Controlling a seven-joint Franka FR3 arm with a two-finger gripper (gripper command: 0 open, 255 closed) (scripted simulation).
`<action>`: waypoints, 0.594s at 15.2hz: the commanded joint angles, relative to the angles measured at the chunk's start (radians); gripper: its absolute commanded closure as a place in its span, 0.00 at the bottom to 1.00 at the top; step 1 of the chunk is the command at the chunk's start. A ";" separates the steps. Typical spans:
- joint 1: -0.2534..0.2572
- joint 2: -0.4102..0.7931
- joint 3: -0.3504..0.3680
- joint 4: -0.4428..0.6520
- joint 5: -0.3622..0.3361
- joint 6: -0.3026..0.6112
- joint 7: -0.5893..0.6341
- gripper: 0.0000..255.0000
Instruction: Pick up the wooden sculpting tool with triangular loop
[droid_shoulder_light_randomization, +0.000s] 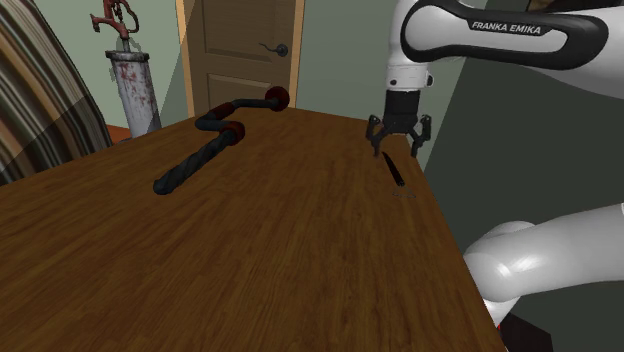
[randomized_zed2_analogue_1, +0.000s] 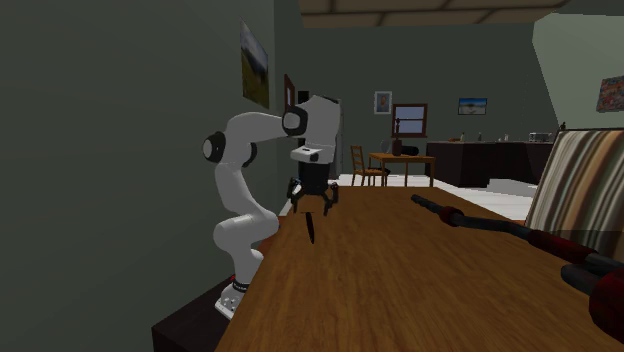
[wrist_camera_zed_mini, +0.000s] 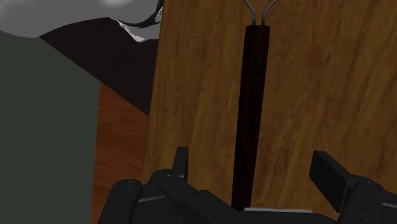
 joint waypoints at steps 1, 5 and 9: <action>-0.006 -0.002 0.002 -0.027 0.003 0.020 0.016 0.00; -0.004 -0.014 0.004 -0.083 0.006 0.065 0.016 0.00; -0.005 -0.010 0.004 -0.080 0.005 0.065 0.016 1.00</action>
